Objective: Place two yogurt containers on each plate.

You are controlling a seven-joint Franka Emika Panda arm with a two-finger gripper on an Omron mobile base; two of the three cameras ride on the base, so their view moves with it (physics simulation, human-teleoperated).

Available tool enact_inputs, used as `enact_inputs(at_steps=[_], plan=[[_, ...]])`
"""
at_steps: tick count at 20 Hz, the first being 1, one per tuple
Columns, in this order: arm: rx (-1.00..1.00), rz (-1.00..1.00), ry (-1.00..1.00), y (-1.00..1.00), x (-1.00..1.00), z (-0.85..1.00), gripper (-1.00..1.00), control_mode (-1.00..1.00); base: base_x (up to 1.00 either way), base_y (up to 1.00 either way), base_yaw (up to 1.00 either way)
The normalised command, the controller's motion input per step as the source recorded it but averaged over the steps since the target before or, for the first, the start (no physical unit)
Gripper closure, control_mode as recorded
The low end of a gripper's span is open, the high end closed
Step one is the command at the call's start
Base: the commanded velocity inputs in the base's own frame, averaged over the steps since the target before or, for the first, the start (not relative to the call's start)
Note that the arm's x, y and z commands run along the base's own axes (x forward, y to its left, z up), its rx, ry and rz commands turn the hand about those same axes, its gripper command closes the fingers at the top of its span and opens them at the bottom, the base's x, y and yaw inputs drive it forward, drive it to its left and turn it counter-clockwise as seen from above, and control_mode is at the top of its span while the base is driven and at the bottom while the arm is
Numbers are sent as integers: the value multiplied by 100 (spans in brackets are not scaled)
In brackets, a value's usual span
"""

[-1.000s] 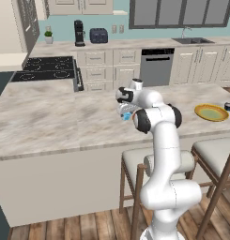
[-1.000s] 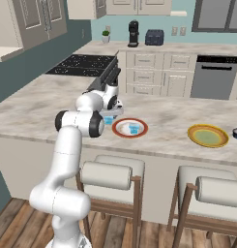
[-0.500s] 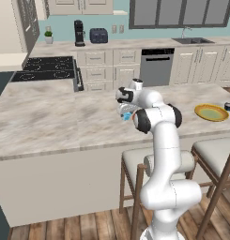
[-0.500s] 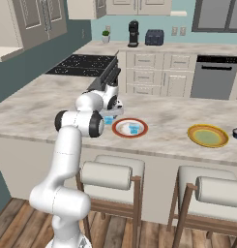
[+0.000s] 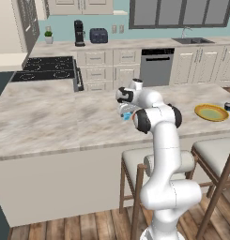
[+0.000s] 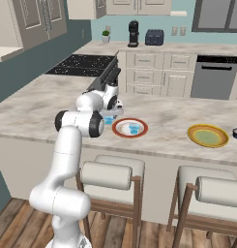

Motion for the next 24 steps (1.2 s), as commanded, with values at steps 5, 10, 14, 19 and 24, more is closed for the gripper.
enact_inputs(at_steps=[5, 10, 14, 19, 24], plan=[[0, 0, 0, 0, 0, 3, -100, -100, 0, 0, 0], [0, 0, 0, 0, 0, 3, -100, -100, 0, 0, 0], [0, 0, 1, 0, 3, 0, -100, -100, 0, 0, 0], [0, 0, 1, 0, 0, -6, -100, -100, 0, 0, 0], [0, 0, 0, 0, 0, -11, -100, -100, 0, 0, 0]])
